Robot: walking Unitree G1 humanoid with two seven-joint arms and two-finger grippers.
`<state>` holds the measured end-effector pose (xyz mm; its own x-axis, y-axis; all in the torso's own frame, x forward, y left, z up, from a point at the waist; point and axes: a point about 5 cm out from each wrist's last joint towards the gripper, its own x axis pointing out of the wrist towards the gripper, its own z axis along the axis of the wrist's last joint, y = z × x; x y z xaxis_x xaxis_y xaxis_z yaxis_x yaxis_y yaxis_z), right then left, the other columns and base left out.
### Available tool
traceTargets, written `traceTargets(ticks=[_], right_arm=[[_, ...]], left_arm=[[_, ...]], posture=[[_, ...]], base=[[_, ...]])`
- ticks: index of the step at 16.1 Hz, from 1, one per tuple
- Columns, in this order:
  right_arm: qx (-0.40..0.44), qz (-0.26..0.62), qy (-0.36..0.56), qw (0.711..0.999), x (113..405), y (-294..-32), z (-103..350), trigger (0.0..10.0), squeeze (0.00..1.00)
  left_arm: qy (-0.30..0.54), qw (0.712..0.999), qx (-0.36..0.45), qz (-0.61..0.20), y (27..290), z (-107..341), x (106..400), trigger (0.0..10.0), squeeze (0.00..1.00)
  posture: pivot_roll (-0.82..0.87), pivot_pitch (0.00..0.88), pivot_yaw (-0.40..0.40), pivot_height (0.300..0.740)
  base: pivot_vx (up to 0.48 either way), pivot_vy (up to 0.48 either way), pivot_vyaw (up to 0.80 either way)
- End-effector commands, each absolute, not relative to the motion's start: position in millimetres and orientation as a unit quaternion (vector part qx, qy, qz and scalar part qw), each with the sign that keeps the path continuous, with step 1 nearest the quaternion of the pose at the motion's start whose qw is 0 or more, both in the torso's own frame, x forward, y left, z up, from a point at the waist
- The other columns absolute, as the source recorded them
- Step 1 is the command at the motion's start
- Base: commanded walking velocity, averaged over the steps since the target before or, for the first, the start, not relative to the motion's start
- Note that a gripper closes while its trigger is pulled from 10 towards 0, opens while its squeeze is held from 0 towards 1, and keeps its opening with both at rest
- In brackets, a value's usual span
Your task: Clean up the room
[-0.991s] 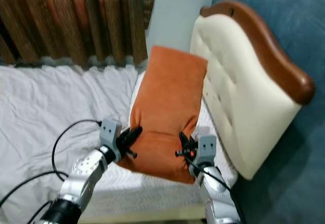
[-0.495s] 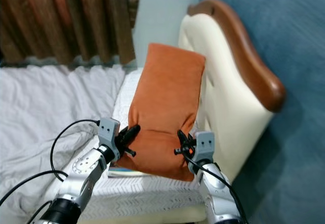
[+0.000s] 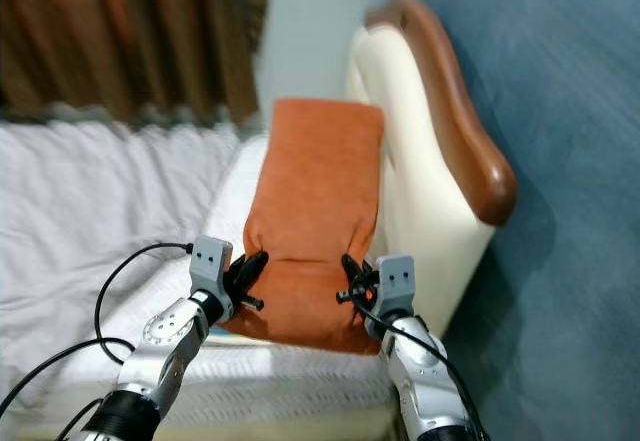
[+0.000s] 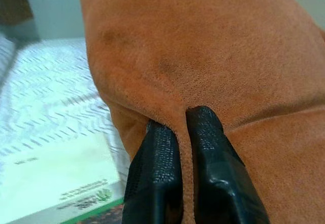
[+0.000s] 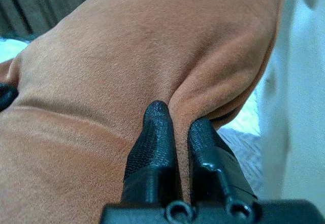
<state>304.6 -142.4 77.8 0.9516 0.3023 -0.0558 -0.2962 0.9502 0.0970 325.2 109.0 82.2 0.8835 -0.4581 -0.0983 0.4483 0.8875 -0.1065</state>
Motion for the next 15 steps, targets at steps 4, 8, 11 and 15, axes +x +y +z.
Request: traceTargets(ticks=[4,8,11,15], right_arm=[[0.035,0.112,0.044,0.992,301.5,-165.1,73.7,10.0,0.00],[0.033,0.110,0.046,0.992,301.1,-165.3,73.7,10.0,0.00],[0.030,0.110,0.052,0.992,299.7,-165.3,71.3,10.0,0.00],[0.029,0.106,0.057,0.992,298.3,-165.8,69.2,10.0,0.00]], left_arm=[[0.018,0.985,-0.043,-0.168,137.5,103.4,338.8,10.0,0.00],[0.022,0.983,-0.046,-0.179,135.1,102.6,339.1,10.0,0.00],[0.035,0.983,-0.007,-0.181,132.7,99.4,341.7,10.0,0.00],[0.041,0.980,-0.008,-0.196,129.3,98.2,341.6,10.0,0.00]], posture=[[-0.05,0.000,-0.045,0.740],[-0.05,0.000,-0.044,0.740],[-0.06,0.000,-0.044,0.740],[-0.06,0.000,-0.039,0.740]], base=[[0.469,0.000,0.00],[0.472,0.000,0.00],[0.160,0.000,0.00],[0.000,0.000,0.00]])
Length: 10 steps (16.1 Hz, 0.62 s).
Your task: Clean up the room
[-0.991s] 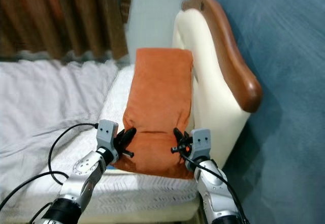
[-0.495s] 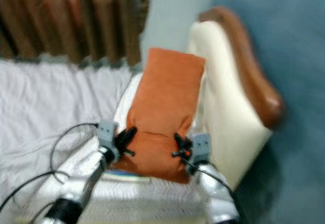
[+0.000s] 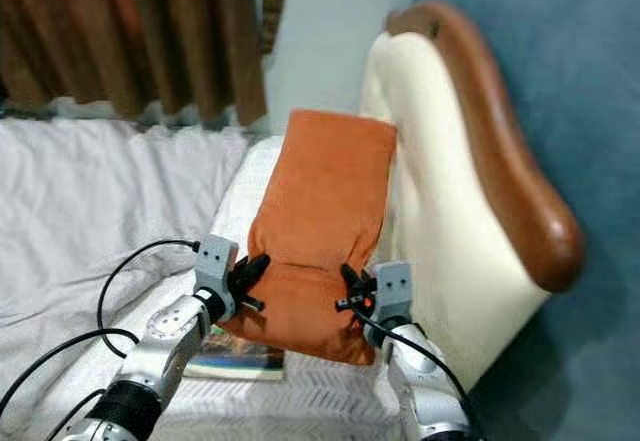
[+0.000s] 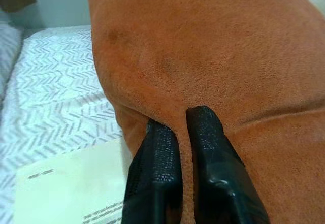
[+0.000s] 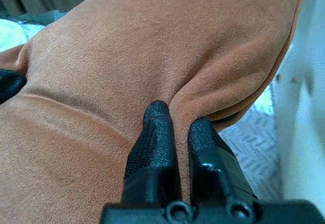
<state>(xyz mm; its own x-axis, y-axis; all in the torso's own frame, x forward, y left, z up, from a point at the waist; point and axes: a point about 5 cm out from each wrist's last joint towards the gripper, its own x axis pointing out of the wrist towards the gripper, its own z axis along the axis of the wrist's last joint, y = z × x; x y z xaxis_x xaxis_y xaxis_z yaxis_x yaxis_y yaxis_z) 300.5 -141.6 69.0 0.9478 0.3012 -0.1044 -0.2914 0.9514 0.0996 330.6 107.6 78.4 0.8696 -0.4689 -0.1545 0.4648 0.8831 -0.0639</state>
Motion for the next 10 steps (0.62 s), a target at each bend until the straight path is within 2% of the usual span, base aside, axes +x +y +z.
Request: traceTargets(ticks=[1,2,10], right_arm=[[0.029,0.104,0.059,0.992,297.7,-165.9,67.9,10.0,0.00],[0.029,0.102,0.063,0.992,297.3,-165.6,65.9,10.0,0.00],[0.010,0.084,0.067,0.994,318.6,-150.9,62.5,10.0,0.00]], left_arm=[[0.041,0.979,-0.012,-0.199,128.8,97.7,341.5,10.0,0.35],[0.044,0.978,-0.013,-0.204,128.2,96.4,341.5,10.0,1.00],[0.055,0.971,0.004,-0.231,132.1,91.4,338.8,10.0,1.00]], posture=[[-0.06,0.000,-0.036,0.740],[-0.06,0.000,-0.034,0.740],[-0.03,0.000,-0.021,0.740]], base=[[0.000,0.000,0.00],[0.000,0.000,0.00],[0.000,0.000,0.00]])
